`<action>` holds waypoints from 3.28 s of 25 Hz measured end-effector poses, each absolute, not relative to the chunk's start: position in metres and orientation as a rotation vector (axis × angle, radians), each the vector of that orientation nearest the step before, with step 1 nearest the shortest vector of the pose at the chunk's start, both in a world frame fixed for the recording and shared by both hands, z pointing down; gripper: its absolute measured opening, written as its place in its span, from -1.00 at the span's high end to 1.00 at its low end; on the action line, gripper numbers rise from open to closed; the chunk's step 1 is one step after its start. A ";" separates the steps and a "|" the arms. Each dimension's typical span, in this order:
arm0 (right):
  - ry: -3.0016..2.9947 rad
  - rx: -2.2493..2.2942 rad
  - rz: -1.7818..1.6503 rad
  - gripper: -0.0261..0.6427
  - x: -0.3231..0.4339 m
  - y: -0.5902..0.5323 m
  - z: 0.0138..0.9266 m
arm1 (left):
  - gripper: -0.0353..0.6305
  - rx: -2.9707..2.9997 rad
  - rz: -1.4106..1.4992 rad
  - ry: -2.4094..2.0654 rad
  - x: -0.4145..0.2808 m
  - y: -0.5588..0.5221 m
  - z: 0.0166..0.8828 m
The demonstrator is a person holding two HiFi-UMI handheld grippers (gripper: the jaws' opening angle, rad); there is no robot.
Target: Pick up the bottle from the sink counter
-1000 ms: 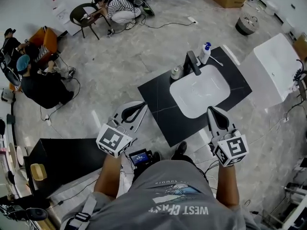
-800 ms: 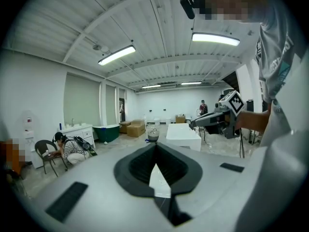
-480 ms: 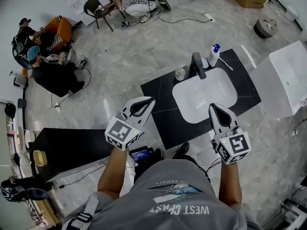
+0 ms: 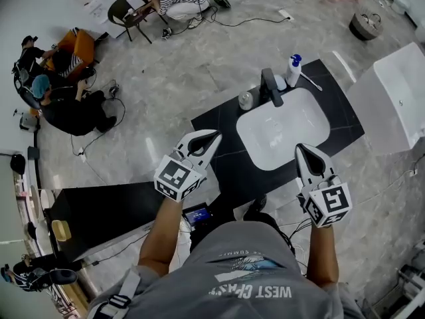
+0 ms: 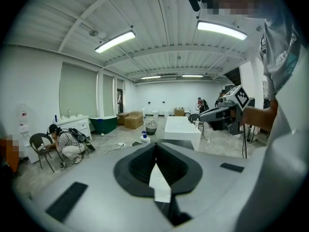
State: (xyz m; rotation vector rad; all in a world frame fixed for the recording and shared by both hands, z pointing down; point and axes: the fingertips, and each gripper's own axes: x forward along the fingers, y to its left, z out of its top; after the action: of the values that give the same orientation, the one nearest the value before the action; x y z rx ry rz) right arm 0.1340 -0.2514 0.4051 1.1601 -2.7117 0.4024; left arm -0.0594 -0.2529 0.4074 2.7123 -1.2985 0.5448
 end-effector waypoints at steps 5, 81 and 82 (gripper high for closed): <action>-2.649 1.265 0.439 0.92 0.132 -0.253 0.410 | 0.88 2.716 0.548 -1.210 -0.068 -0.272 0.430; -2.274 1.400 0.740 0.92 0.143 -0.261 0.522 | -0.11 2.666 0.739 -1.088 -0.033 -0.476 0.677; -2.284 1.399 0.733 0.92 0.142 -0.263 0.519 | -0.11 2.677 0.734 -1.085 -0.033 -0.474 0.668</action>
State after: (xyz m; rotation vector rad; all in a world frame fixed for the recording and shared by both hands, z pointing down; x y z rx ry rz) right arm 0.1422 -0.2626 0.5191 1.3992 -2.2840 0.7330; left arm -0.0330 -0.4736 0.6679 2.6768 -1.0849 0.7338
